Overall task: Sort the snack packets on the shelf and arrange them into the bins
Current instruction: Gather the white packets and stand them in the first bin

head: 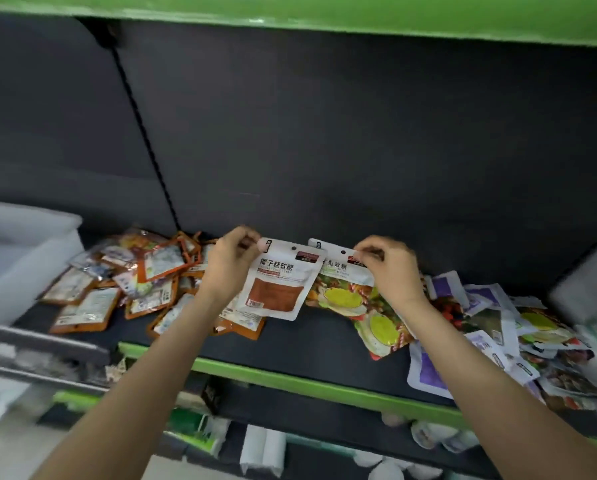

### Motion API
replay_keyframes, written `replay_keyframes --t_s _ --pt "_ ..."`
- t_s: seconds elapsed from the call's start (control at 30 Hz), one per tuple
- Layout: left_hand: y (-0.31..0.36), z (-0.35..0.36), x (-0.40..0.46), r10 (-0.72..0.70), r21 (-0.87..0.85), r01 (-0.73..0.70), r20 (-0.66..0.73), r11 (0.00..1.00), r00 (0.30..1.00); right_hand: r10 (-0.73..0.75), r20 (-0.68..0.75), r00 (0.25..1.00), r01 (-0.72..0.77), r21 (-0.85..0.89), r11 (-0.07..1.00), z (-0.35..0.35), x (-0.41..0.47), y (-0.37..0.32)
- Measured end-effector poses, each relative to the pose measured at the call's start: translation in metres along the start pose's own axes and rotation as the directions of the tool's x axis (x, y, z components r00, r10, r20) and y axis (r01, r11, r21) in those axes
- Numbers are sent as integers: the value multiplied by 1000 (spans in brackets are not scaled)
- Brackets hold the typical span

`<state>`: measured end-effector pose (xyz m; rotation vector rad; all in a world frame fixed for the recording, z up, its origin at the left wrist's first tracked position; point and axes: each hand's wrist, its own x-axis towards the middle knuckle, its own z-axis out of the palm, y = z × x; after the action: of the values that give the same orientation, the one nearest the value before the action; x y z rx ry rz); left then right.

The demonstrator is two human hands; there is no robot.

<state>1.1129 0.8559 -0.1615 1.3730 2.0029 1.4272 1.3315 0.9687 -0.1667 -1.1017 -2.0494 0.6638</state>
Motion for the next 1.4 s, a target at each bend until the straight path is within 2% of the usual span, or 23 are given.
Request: replay_keyframes --t_s 0.3,0.5,0.67,0.97,1.27,1.4 --pt "-63 -142 -23 4 38 1 -109 999 994 -95 99 991 87 81 993 111 3 -125" --pt "-110 -261 -28 -23 -38 15 -215 999 976 -118 71 990 108 127 986 207 -9 -214" --pt "-139 -343 -28 -12 -45 2 -224 999 975 -120 67 991 111 126 986 272 -18 -281" --pt "-183 -448 2 -61 -65 43 -302 997 951 -184 71 980 169 178 969 369 12 -379" --pt "-237 -533 52 -94 8 105 -376 994 922 -229 177 957 181 253 950 463 62 -440" --pt "-263 -576 67 -138 -3 152 -444 988 885 -275 198 941 208 302 930 502 87 -477"
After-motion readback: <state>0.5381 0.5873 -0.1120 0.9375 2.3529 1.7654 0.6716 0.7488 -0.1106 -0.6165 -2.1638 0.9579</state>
